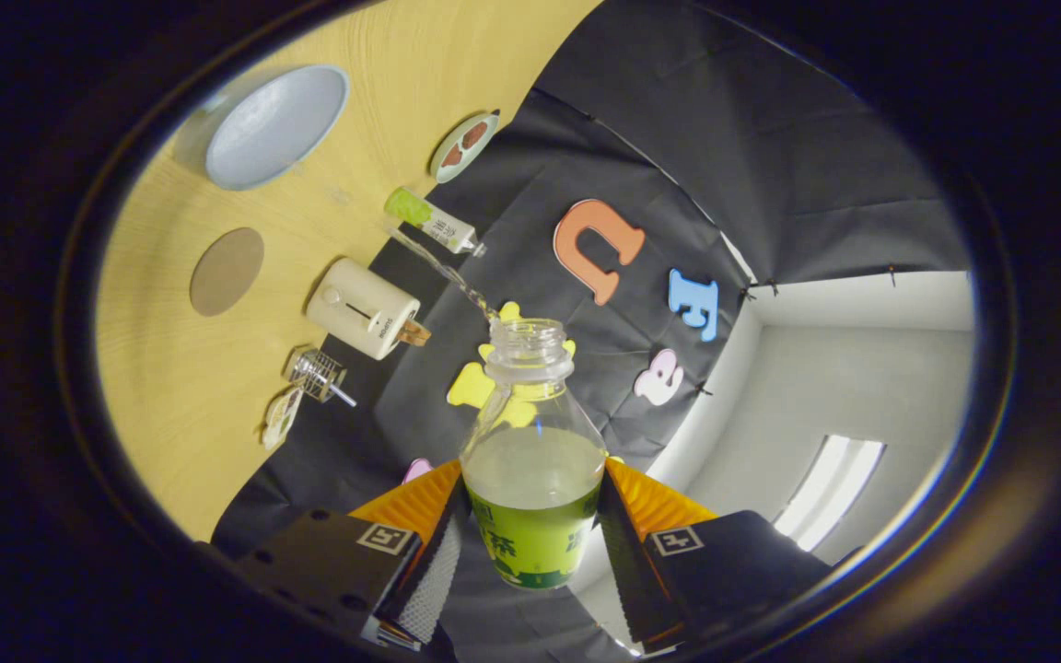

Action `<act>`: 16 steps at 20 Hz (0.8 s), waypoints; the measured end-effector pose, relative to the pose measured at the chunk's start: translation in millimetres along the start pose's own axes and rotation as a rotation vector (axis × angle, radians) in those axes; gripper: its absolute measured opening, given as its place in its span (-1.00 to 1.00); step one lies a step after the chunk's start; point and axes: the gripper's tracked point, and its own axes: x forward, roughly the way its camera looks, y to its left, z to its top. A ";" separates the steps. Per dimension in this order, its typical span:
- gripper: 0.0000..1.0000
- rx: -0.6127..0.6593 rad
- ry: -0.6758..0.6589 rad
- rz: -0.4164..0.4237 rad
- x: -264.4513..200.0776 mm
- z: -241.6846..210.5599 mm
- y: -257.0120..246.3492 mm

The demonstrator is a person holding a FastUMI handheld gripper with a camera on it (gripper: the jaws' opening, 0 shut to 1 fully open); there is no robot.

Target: Take the bottle from table, then pour the juice into the cup, finally place the bottle on the coaster

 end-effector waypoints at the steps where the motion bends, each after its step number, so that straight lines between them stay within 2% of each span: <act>1: 0.57 -0.004 0.003 -0.009 0.8 -0.8 -1.9; 9: 0.58 0.002 0.007 -0.117 -0.2 -0.5 -29.4; 16: 0.57 0.020 0.019 -0.169 -1.5 -8.0 -46.5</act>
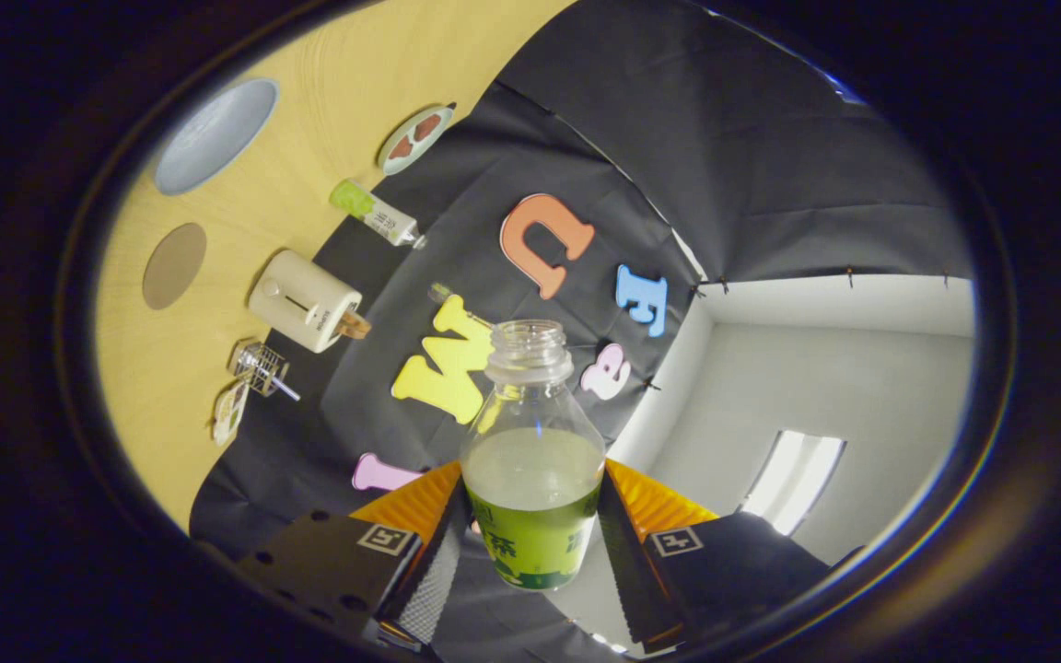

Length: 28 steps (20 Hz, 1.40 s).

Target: Take the bottle from table, then pour the juice into the cup, finally place the bottle on the coaster

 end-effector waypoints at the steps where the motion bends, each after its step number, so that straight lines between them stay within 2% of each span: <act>1: 0.57 0.006 0.006 -0.014 1.7 -1.6 -4.3; 6: 0.57 0.081 0.045 -0.060 8.9 -12.1 -22.1; 9: 0.57 0.161 0.094 -0.053 11.8 -21.1 -23.9; 15: 0.57 0.504 0.217 0.138 6.8 -33.3 4.1; 18: 0.57 0.677 0.235 0.206 1.9 -28.7 12.1; 24: 0.58 1.055 0.304 0.447 -13.7 -8.7 47.2; 28: 0.58 1.333 0.348 0.552 -12.2 -2.1 58.3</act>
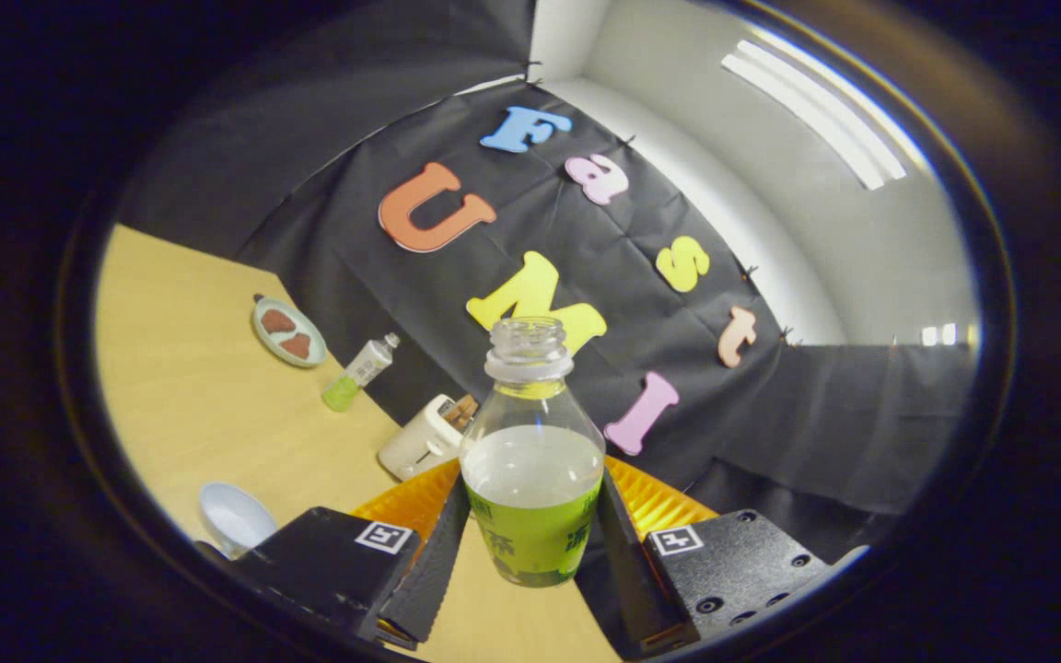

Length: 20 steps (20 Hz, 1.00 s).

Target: Take the bottle from table, then pour the juice into the cup, finally place the bottle on the coaster

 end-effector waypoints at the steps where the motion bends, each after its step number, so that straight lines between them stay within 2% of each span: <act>1: 0.58 0.065 0.013 0.029 9.6 -4.0 3.0; 7: 0.58 0.406 0.063 0.127 45.2 -33.4 13.9; 13: 0.58 0.650 0.177 0.276 90.2 -83.3 61.0; 17: 0.58 0.730 0.274 0.339 114.8 -111.4 94.4; 20: 0.58 0.713 0.299 0.311 133.1 -121.9 106.5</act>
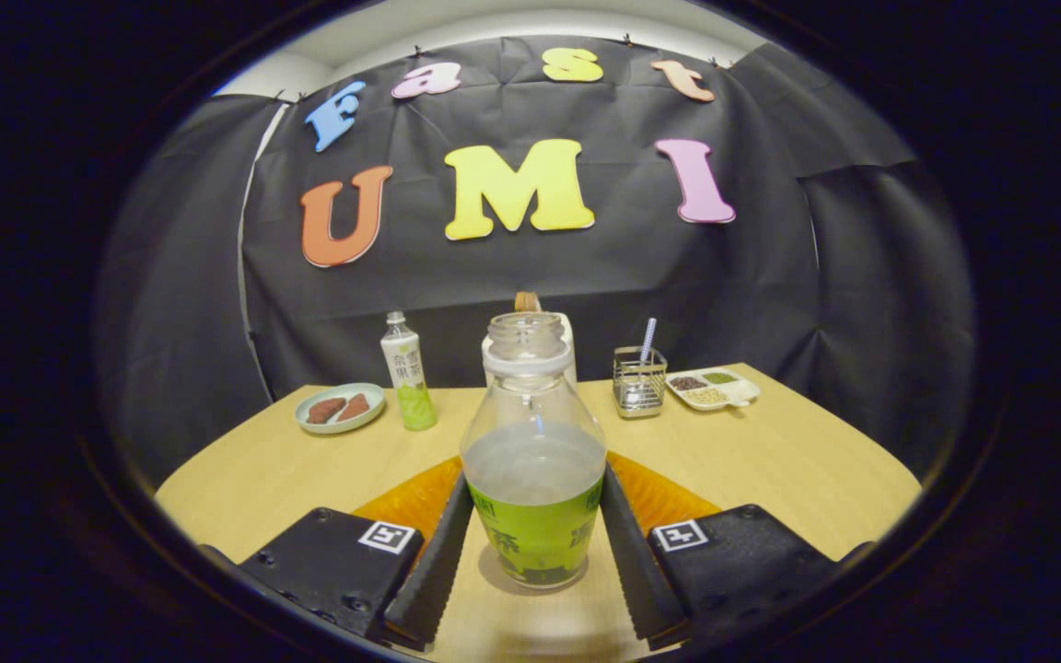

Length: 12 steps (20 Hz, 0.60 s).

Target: Take the bottle from table, then pour the juice into the cup, finally place the bottle on the coaster

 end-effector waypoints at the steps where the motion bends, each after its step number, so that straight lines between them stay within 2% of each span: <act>1: 0.59 -0.008 0.004 -0.008 3.6 -2.3 0.3; 8: 0.59 -0.028 0.023 -0.004 14.3 -17.6 8.5; 12: 0.60 -0.004 0.023 0.031 16.5 -22.1 14.6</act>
